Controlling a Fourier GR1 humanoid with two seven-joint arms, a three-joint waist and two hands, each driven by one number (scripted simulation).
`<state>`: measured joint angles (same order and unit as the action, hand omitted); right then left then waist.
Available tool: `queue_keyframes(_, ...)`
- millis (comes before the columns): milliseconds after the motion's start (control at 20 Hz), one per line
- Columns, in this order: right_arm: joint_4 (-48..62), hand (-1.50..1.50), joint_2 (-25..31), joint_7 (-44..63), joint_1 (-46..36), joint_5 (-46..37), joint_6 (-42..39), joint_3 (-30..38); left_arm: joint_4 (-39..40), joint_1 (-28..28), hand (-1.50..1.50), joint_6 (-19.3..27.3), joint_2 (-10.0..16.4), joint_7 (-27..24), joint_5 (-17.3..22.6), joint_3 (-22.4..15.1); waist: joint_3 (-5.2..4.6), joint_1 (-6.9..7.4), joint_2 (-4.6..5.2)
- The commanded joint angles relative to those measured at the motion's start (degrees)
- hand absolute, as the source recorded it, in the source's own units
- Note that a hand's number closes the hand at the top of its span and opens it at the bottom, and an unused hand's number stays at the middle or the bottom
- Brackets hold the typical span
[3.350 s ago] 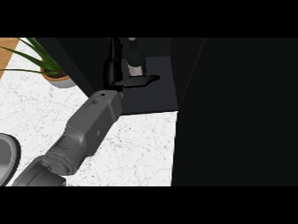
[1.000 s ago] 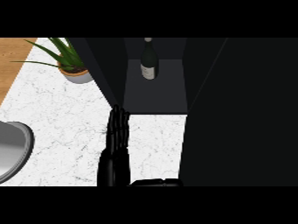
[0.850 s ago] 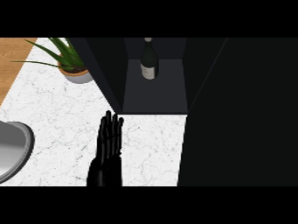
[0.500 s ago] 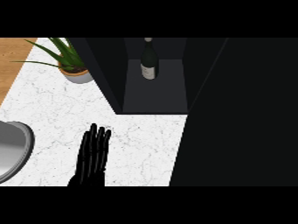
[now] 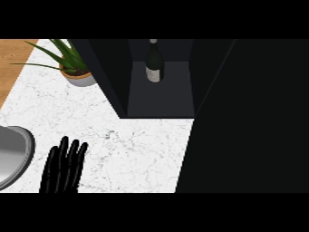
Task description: Pick up the wine, place it into the cabinet and close the cabinet
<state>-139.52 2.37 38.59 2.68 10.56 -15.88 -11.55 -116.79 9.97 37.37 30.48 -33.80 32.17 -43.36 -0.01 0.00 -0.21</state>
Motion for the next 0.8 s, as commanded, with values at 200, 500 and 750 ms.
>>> queue_keyframes(200, -5.68, 1.50, -2.32, 4.79, 5.64, 7.06, 2.25, -8.67, -2.56, 5.73, -1.50, -8.12, 6.30, -2.30, 6.91, 11.22, -0.04, 0.21, 0.05)
queue_keyframes(500, -8.72, 1.50, -1.00, 6.13, 4.86, 4.00, -1.95, -17.78, -5.31, 10.79, -1.50, -12.53, 10.53, -2.06, 12.89, 20.43, -0.06, 0.47, -0.14)
queue_keyframes(750, -10.83, 1.50, -2.37, 8.02, 4.24, -3.82, 2.64, -30.41, -5.01, 13.55, -1.50, -15.69, 12.89, -1.67, 14.45, 25.00, -0.06, -0.13, -0.35)
